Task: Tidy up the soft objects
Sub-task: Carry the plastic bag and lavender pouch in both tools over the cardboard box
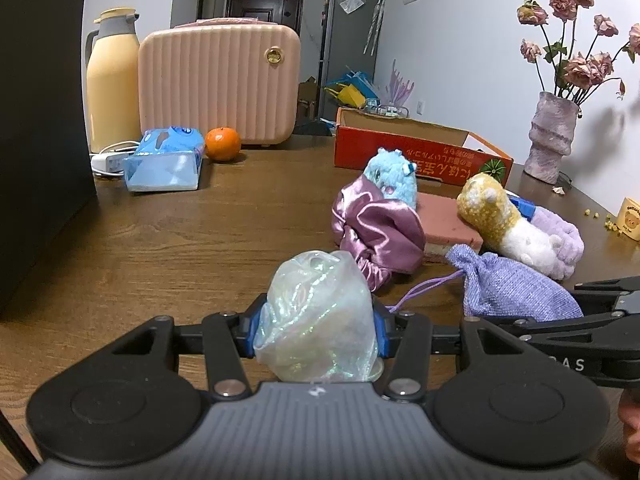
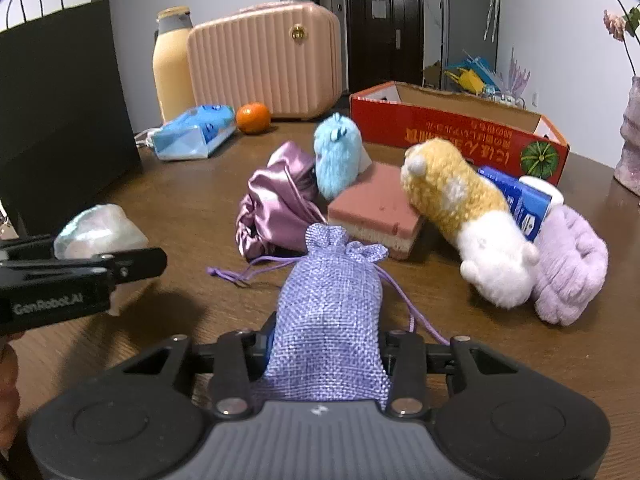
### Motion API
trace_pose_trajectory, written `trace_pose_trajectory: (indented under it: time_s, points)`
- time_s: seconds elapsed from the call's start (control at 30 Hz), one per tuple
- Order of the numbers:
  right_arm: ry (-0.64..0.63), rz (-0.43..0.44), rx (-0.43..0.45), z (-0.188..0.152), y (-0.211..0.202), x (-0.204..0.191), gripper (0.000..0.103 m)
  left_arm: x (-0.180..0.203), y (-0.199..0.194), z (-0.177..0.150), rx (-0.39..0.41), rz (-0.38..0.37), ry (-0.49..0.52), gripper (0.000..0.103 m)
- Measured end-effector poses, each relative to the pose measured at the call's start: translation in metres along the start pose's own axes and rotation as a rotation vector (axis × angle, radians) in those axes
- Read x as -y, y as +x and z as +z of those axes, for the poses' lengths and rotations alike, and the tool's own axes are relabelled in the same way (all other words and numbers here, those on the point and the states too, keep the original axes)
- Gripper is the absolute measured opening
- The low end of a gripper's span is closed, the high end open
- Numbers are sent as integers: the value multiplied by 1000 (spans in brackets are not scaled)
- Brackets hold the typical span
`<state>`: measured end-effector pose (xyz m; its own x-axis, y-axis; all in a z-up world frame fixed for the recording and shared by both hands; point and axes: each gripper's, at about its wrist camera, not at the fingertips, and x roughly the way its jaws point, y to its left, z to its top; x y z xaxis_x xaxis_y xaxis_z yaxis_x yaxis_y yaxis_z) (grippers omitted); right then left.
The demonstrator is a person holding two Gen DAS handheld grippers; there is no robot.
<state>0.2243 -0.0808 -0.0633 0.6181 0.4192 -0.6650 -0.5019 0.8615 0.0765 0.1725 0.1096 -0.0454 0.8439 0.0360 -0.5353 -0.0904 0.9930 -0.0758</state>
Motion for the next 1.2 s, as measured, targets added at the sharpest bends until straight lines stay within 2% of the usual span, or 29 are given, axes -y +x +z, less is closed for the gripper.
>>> trace_pose_trajectory:
  time_s: [0.37, 0.77, 1.2]
  points:
    - [1, -8, 90, 9, -28, 6, 38, 17, -12, 21, 76, -19, 33, 50]
    - [3, -32, 199, 35, -50, 19, 38, 44, -17, 56, 154, -50, 54, 50]
    - [57, -62, 288, 66, -54, 47, 38, 69, -3, 105, 220, -77, 40, 50]
